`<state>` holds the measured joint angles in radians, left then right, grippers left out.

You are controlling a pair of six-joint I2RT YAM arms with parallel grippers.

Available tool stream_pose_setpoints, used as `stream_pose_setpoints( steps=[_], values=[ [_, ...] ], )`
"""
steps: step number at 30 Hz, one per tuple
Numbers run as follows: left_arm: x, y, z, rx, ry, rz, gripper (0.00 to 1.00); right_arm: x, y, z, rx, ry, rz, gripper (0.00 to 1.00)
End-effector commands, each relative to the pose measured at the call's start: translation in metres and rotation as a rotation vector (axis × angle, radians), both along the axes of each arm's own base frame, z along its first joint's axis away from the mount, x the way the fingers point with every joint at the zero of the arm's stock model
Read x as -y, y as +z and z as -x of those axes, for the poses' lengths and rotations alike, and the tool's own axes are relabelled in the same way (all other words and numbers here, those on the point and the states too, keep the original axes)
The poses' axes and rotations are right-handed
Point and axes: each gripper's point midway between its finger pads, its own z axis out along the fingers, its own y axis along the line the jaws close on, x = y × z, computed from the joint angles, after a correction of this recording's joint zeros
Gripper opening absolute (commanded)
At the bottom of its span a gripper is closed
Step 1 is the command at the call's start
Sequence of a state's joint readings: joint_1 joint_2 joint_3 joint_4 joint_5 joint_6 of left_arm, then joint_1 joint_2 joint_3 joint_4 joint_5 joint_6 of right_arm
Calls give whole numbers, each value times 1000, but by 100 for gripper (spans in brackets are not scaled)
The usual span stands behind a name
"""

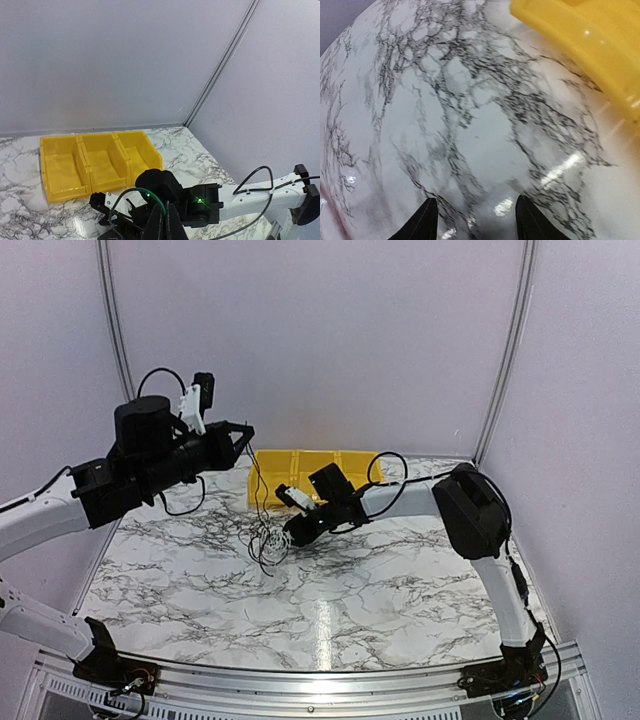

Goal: Untangle the cables

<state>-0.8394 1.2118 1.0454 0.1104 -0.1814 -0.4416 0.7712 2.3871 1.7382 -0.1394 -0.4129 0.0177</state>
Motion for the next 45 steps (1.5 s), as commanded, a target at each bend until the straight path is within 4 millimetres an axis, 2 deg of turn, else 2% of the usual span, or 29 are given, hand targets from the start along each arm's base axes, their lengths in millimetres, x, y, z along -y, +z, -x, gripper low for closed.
stream_pose_setpoints(
  steps=[1,4,6,7,8,12,16,20,25,27,30,40,45],
  values=[
    [-6,57,17,79,-59,-43,0,87,-46,-20,-72,-132,213,54],
    [-5,77,23,96,-88,-25,0,106,-34,-25,-30,-135,227,54],
    [-4,78,25,95,-100,-16,0,110,-13,-25,-9,-101,177,54],
    [-3,75,25,88,-101,-19,0,111,1,-22,1,-74,138,54],
    [-2,70,24,80,-103,-19,0,111,24,-22,33,-52,93,54],
    [13,41,18,33,-130,-8,0,118,77,-9,128,34,20,55],
    [32,21,8,-6,-151,56,0,121,116,19,202,138,-39,56],
    [48,3,-4,-60,-148,92,0,116,148,57,243,287,-125,62],
    [65,0,-15,-80,-149,102,0,100,174,97,299,437,-167,62],
    [65,1,-19,-82,-131,110,0,92,178,103,304,462,-176,62],
    [66,-1,-25,-88,-106,114,0,81,177,99,308,458,-183,64],
    [65,-25,-32,-195,-44,164,0,36,143,90,301,485,-237,67],
    [62,-27,-32,-198,-35,166,0,18,123,77,288,450,-271,66]
  ],
)
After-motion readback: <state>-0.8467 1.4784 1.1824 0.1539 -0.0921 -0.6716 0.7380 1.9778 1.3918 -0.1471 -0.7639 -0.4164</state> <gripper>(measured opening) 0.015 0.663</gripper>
